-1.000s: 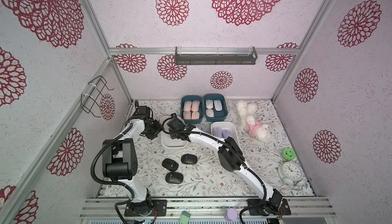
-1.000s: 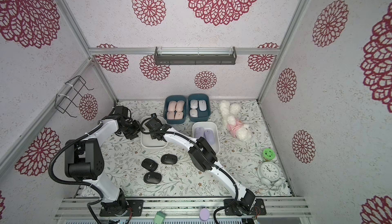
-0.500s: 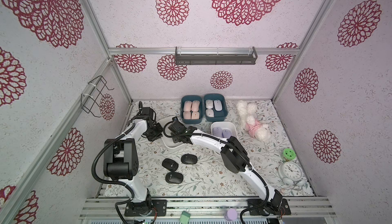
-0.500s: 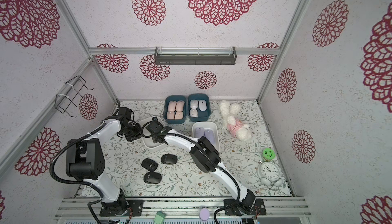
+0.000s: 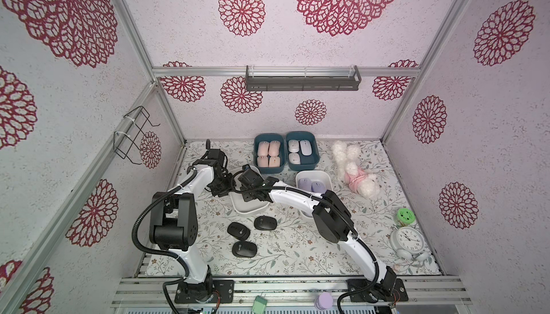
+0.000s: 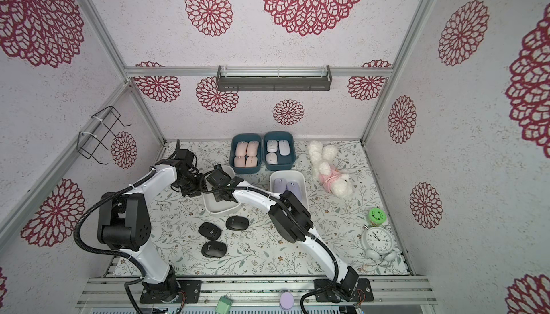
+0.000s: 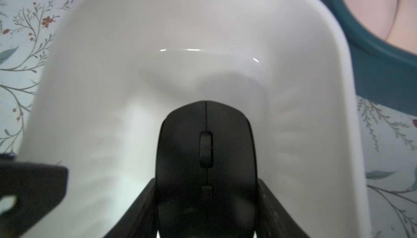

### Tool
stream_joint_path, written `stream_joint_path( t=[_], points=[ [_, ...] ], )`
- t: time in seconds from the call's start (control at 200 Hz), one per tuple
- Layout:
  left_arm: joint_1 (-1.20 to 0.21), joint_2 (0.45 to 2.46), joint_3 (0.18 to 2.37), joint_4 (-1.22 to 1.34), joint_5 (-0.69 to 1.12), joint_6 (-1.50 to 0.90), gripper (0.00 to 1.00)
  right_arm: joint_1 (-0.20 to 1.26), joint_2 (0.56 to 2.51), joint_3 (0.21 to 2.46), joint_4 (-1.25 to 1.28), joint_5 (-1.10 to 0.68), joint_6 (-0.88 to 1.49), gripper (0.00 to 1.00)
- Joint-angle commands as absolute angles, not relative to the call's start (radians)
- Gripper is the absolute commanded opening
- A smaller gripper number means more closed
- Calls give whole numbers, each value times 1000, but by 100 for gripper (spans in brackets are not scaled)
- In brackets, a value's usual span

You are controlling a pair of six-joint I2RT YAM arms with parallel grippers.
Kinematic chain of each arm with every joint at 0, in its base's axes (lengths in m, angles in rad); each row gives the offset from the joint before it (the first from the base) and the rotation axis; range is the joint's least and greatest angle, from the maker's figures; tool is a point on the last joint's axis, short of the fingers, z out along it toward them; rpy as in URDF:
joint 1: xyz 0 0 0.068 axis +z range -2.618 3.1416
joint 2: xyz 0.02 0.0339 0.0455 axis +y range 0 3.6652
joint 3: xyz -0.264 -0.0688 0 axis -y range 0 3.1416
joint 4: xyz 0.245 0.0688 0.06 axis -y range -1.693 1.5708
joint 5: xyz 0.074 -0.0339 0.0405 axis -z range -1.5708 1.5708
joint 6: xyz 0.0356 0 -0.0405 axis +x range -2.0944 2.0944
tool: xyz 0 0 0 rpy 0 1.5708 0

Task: Place the mice by color into the storage box
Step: Adjust the storage box at the center of the board, then place the mouse in the storage box.

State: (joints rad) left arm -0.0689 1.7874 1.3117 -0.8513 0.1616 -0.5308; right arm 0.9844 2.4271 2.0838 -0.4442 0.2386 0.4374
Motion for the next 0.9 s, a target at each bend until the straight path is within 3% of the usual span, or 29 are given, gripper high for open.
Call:
stream_joint_path(
  t=[0.0,0.07,0.145,0.435,0.706,0.896],
  points=[
    [-74,1764,1328,-883,121,-492,68,977,2372,2079,-370,209,428,55],
    [-73,1708,1308,-866,114,-508,87,976,2390,2074,-340,203,425,55],
    [-65,1654,1292,-853,64,-522,94,975,2403,2078,-313,217,426,55],
    [107,1493,1223,-770,70,-601,98,973,2520,2184,-277,170,441,56],
    [151,1479,1229,-775,89,-605,100,974,2607,2259,-293,168,457,56],
    [153,1482,1230,-765,127,-604,100,973,2615,2275,-298,158,474,63]
  ],
)
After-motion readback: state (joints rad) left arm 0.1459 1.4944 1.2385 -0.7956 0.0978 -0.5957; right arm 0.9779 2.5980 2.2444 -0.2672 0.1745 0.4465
